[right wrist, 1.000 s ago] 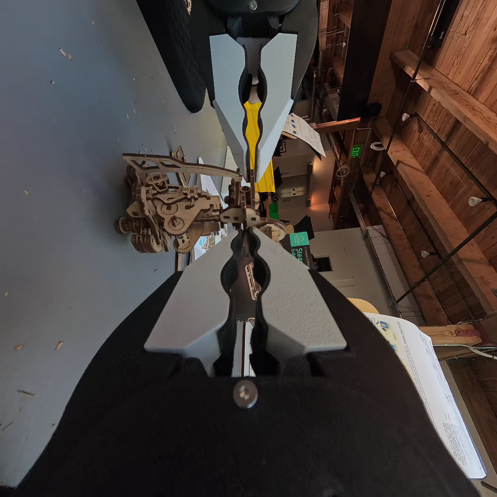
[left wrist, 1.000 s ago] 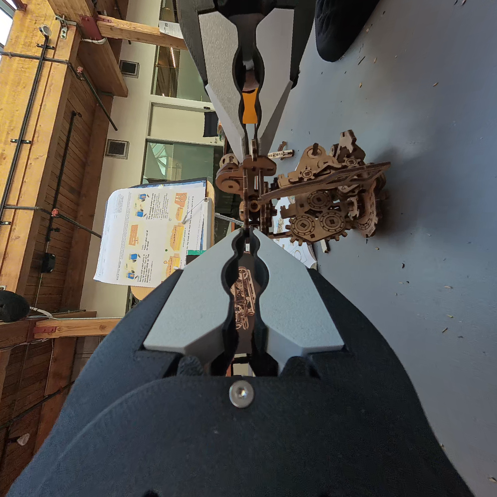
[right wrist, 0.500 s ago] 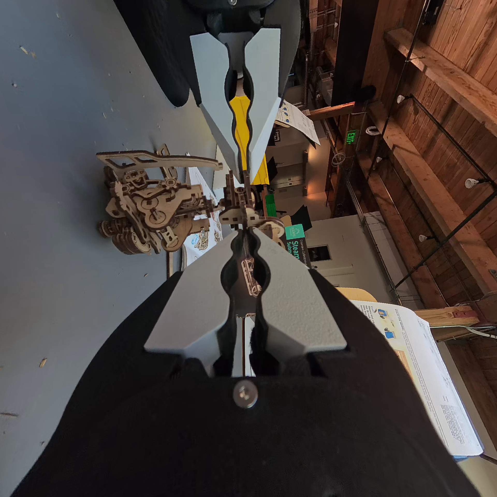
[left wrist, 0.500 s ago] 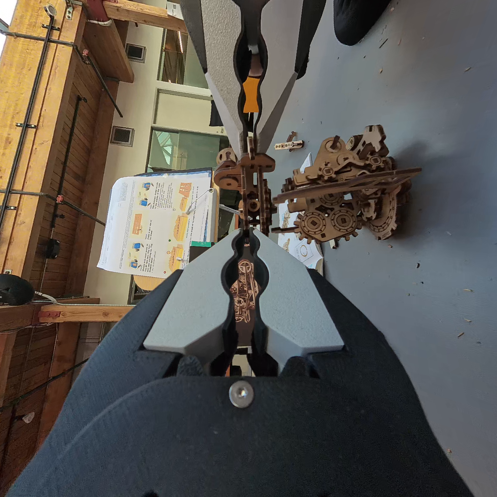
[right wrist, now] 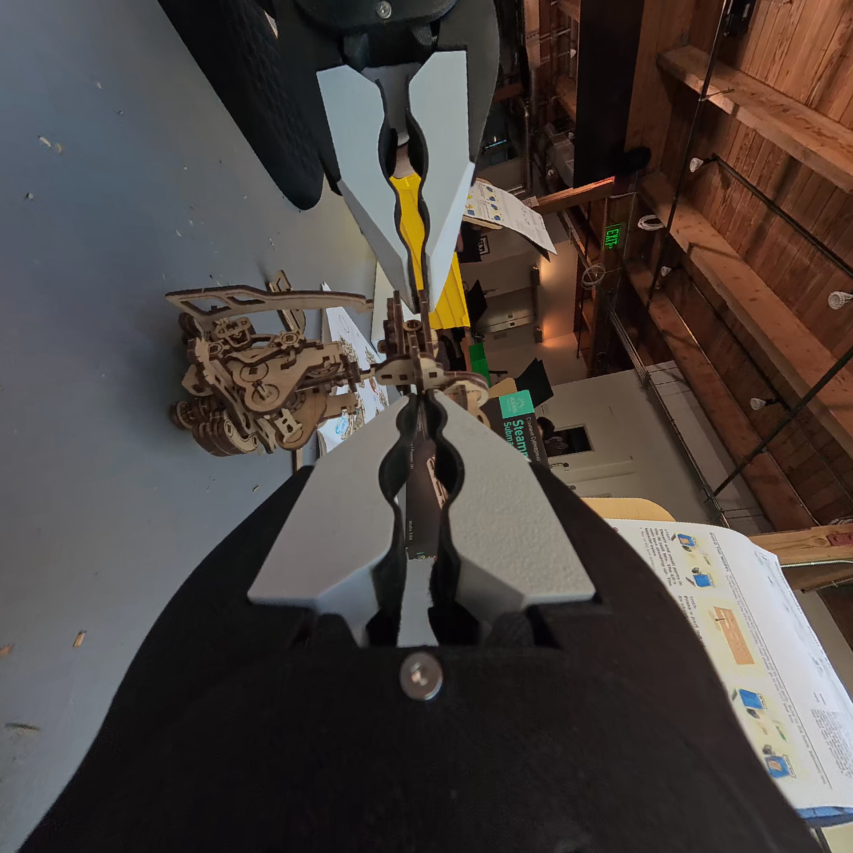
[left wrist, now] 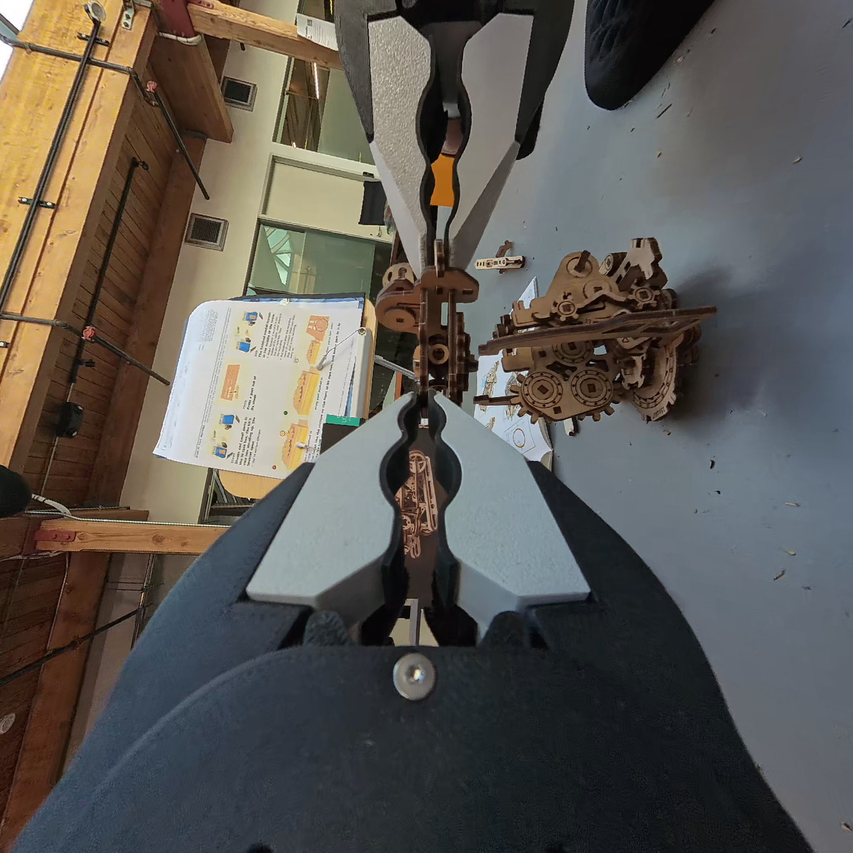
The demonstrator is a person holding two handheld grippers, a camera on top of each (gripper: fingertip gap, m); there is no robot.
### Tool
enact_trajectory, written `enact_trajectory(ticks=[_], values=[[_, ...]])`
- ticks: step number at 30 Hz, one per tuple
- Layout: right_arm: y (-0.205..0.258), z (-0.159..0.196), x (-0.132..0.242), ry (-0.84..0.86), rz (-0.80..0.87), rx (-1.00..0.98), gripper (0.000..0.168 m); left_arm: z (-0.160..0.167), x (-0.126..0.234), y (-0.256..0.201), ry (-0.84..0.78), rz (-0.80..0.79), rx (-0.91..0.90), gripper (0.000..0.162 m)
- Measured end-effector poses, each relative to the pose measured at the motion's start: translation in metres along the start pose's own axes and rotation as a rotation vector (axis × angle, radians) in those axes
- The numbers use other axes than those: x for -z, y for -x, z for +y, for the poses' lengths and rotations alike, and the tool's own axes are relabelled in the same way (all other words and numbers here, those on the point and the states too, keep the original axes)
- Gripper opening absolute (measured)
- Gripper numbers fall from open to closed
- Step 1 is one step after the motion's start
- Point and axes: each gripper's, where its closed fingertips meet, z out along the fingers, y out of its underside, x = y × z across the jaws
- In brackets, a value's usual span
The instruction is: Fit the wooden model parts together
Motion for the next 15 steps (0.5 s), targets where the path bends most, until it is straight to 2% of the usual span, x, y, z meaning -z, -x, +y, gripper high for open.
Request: enact_trajectory(ticks=[15], values=[[0.0018, -0.0003, -0.0028, -0.002, 0.037, -0.004, 0.003, -0.0024, 0.0034, 0.0019, -0.006, 0.008, -0.012, 0.0]])
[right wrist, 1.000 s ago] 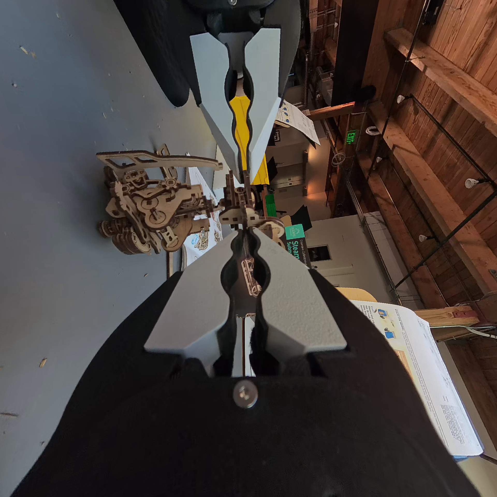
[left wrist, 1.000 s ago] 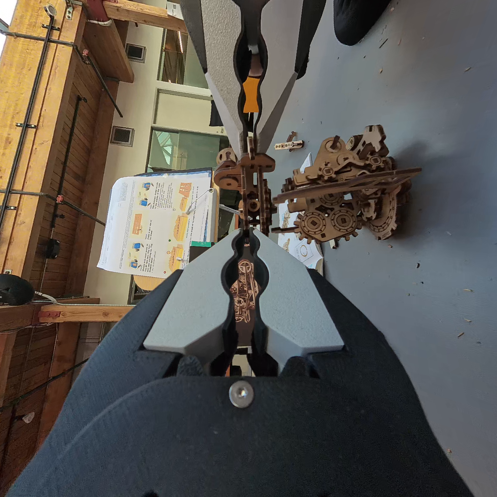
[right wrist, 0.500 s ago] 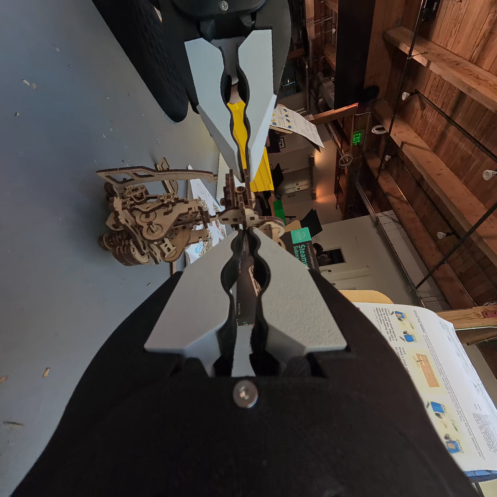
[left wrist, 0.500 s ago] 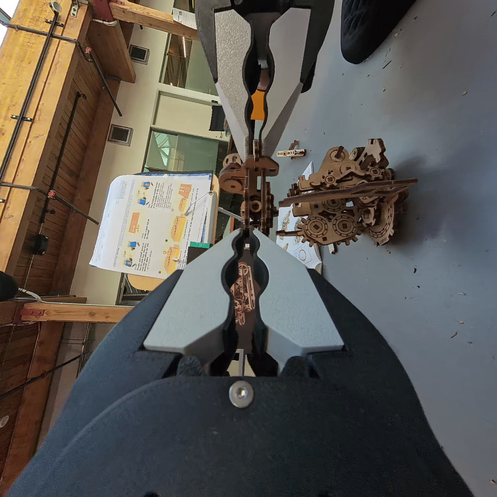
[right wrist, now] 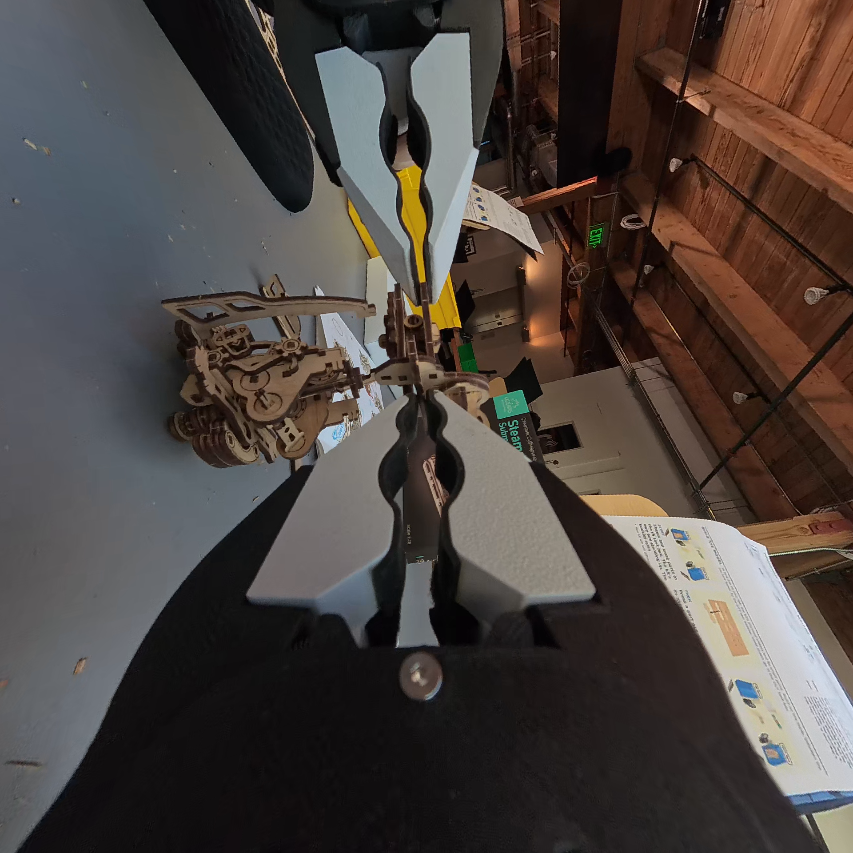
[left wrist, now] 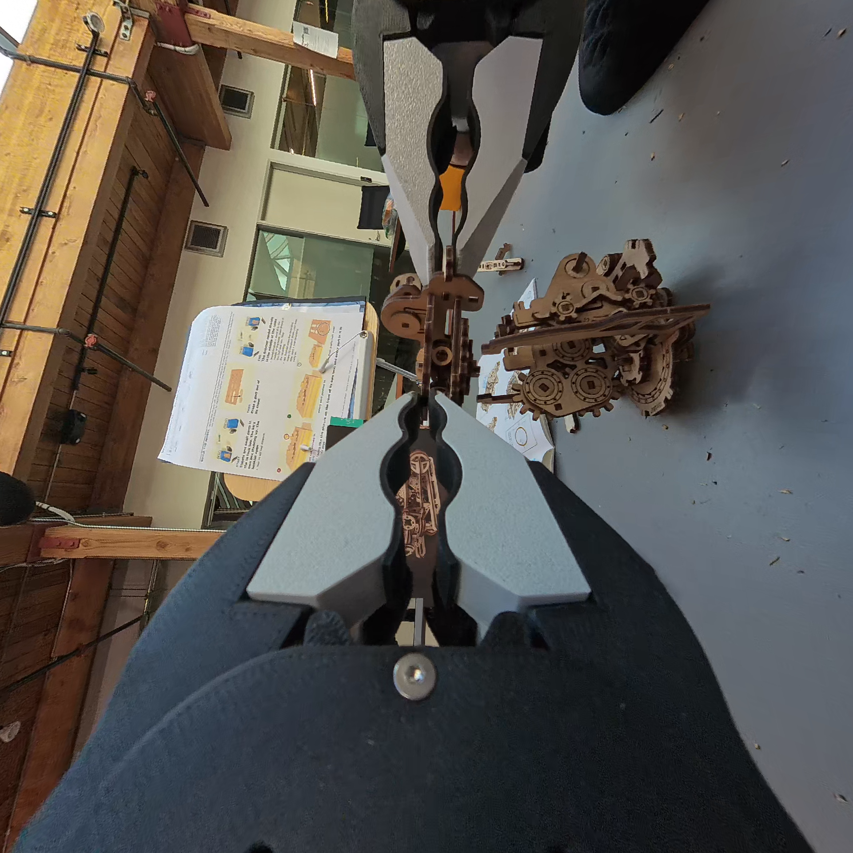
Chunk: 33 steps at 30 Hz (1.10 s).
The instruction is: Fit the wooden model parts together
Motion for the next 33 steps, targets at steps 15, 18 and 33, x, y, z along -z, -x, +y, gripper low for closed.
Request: enact_trajectory(ticks=[15, 18, 33], values=[[-0.0027, -0.0012, 0.0056, -0.03, 0.04, 0.015, 0.003, -0.0073, 0.0001, 0.0017, -0.037, -0.012, 0.01, 0.0], [0.001, 0.0014, 0.0047, -0.019, 0.028, 0.011, 0.002, -0.0059, -0.0014, -0.0018, -0.03, 0.001, 0.002, 0.0], [-0.0005, 0.0009, 0.0054, 0.003, 0.066, 0.04, 0.002, -0.0062, -0.0013, -0.0013, -0.049, 0.013, 0.085, 0.002]])
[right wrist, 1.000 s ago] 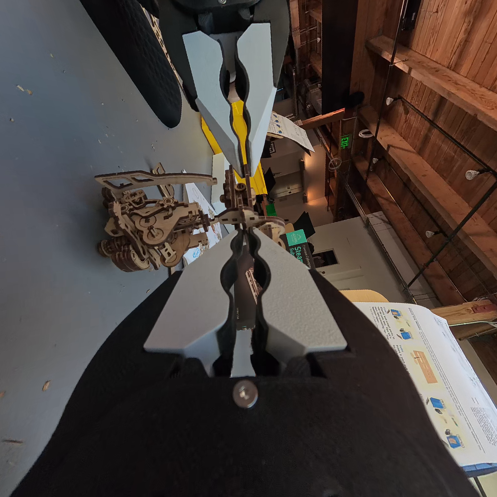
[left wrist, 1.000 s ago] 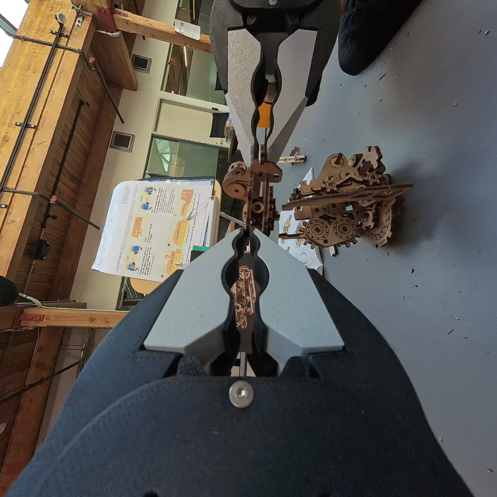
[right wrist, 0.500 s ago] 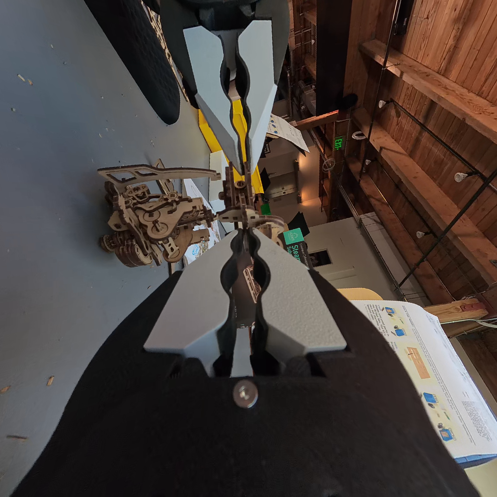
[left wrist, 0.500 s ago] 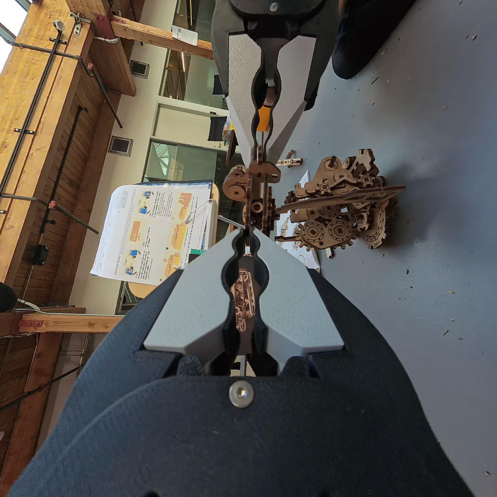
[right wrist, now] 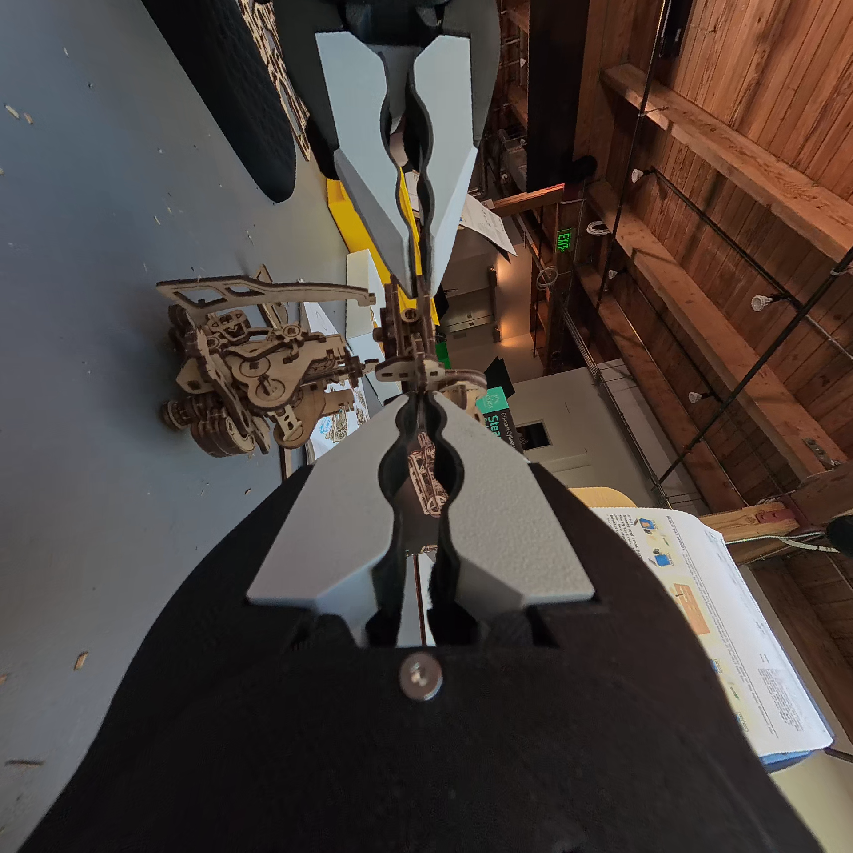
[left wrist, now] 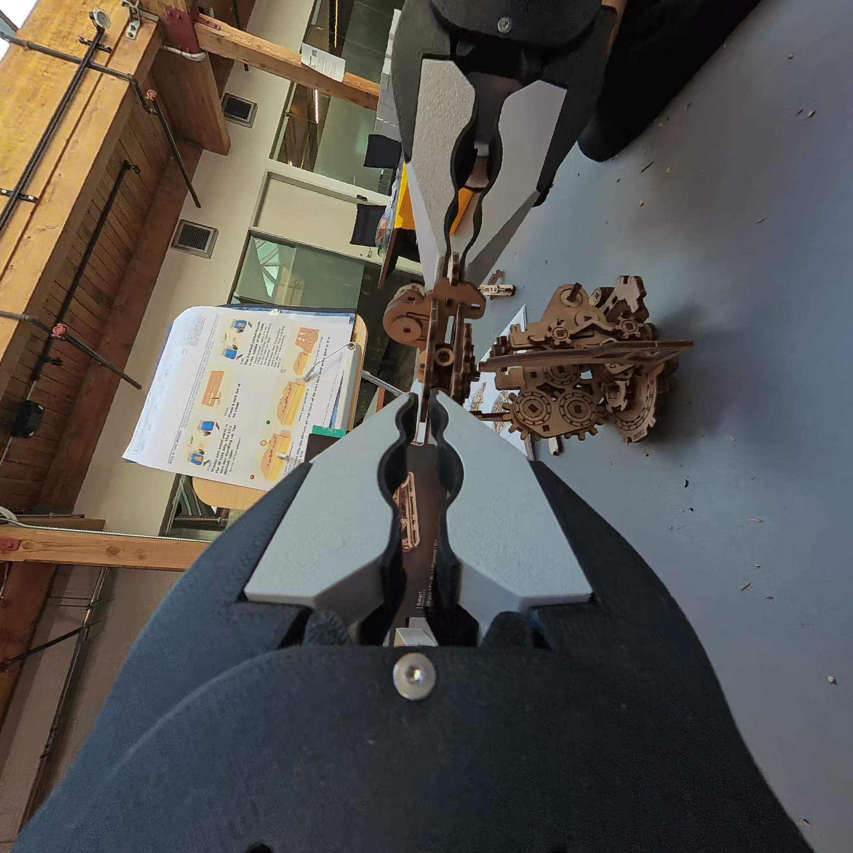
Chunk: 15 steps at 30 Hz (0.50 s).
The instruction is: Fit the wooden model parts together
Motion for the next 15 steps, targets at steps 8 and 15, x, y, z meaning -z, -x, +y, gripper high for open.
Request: enact_trajectory(ticks=[8, 15], values=[[-0.002, 0.0051, 0.0003, 0.028, 0.023, 0.021, 0.002, 0.0049, 0.0044, 0.0077, -0.024, 0.028, 0.147, 0.021], [-0.0052, 0.0033, 0.002, 0.013, 0.038, 0.031, 0.002, 0.0048, -0.0001, 0.0011, 0.024, 0.01, 0.026, 0.036]])
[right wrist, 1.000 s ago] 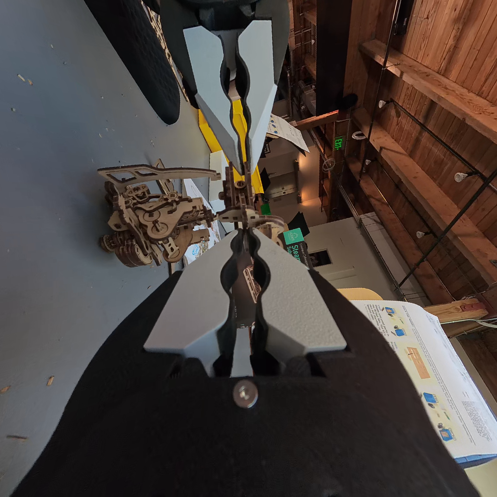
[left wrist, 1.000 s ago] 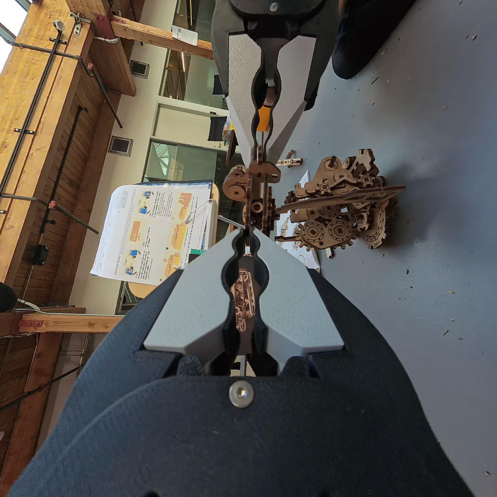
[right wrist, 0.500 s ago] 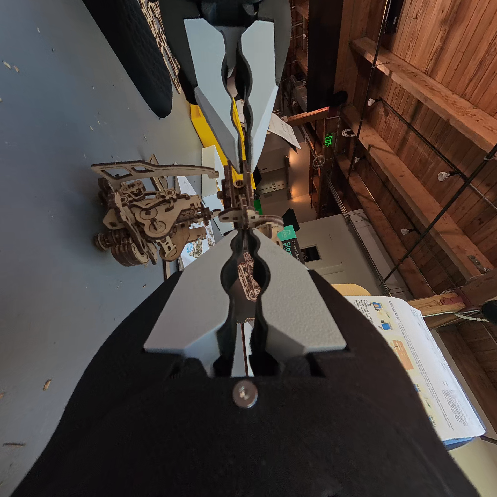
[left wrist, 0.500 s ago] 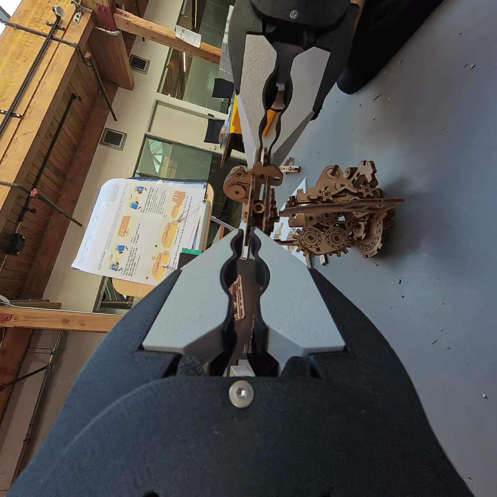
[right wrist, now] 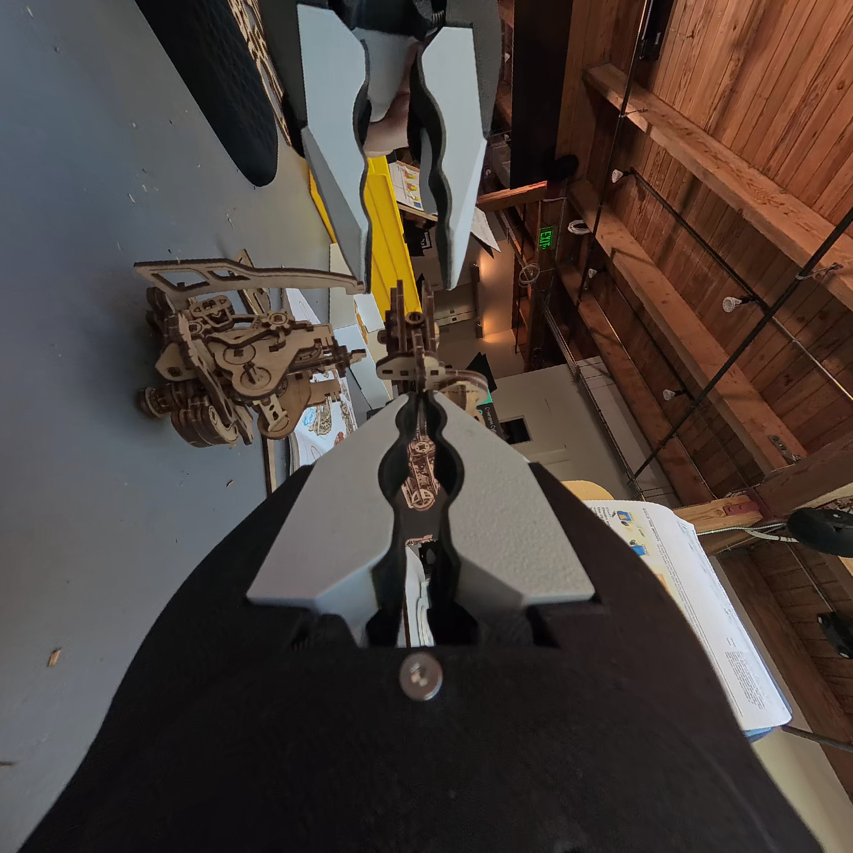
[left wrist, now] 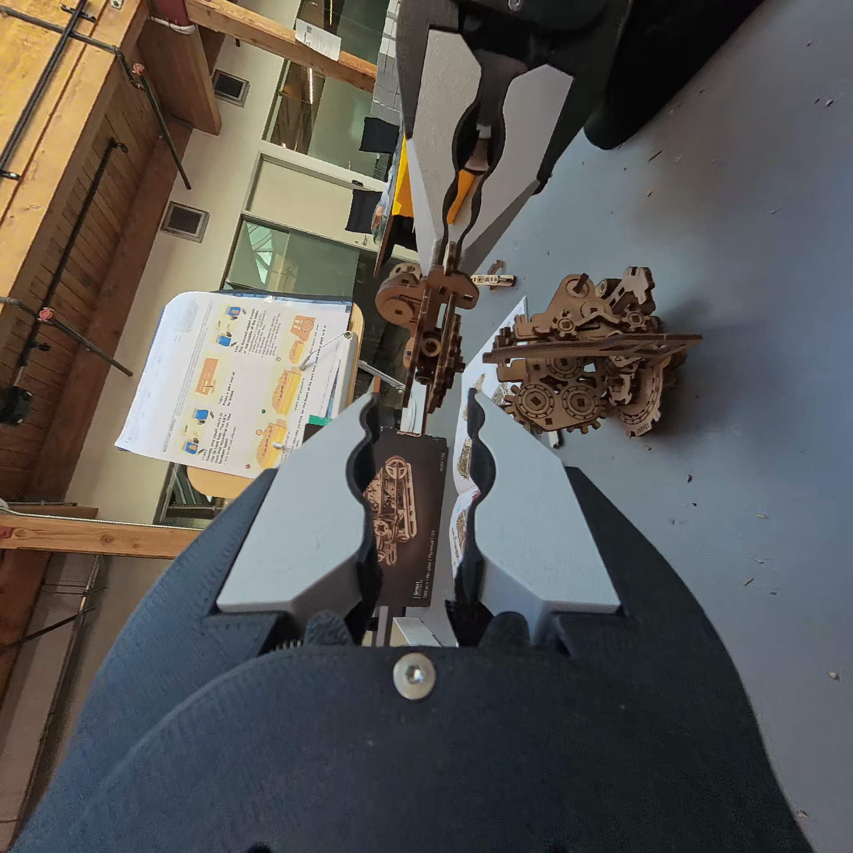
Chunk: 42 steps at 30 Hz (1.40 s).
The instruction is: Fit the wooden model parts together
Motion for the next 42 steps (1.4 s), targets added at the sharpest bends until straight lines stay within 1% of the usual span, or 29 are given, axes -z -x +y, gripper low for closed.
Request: enact_trajectory(ticks=[3, 6, 9, 11, 13, 14, 19, 27, 30, 33, 37, 42], values=[[0.001, -0.003, 0.0, -0.019, -0.008, 0.006, 0.002, 0.0, -0.001, 0.005, 0.012, -0.058, -0.077, 0.032], [0.004, -0.006, -0.001, -0.032, -0.019, 0.012, 0.002, -0.005, -0.001, 0.001, 0.009, -0.052, -0.099, 0.034], [0.004, -0.007, -0.001, -0.036, -0.02, 0.013, 0.002, -0.003, -0.003, -0.002, 0.022, -0.046, -0.123, 0.033], [0.003, -0.005, -0.001, -0.036, -0.017, 0.012, 0.002, -0.004, -0.003, -0.003, 0.02, -0.041, -0.13, 0.029], [0.003, -0.005, -0.001, -0.039, -0.018, 0.002, 0.002, -0.005, -0.003, -0.004, 0.014, -0.041, -0.146, 0.019], [0.003, -0.005, -0.001, -0.043, -0.021, -0.001, 0.002, -0.005, -0.002, -0.005, 0.01, -0.044, -0.157, 0.017], [0.005, -0.006, -0.003, -0.045, -0.028, -0.005, 0.002, -0.009, -0.004, -0.01, 0.011, -0.041, -0.195, 0.017], [0.005, -0.002, -0.006, -0.024, -0.017, 0.0, 0.003, -0.004, -0.006, -0.008, 0.048, -0.056, -0.237, 0.016], [0.004, 0.002, -0.006, -0.008, -0.009, -0.01, 0.009, -0.001, -0.007, -0.009, 0.055, -0.049, -0.22, 0.016], [0.006, 0.002, -0.003, -0.024, -0.026, -0.033, 0.009, -0.001, -0.006, -0.01, 0.044, -0.035, -0.185, 0.016], [0.021, -0.002, 0.001, -0.043, -0.098, -0.045, 0.006, -0.002, -0.005, -0.009, 0.017, -0.019, -0.129, 0.016], [0.036, -0.005, -0.005, -0.04, -0.161, -0.03, 0.007, 0.005, -0.004, -0.005, 0.048, -0.025, -0.133, 0.016]])
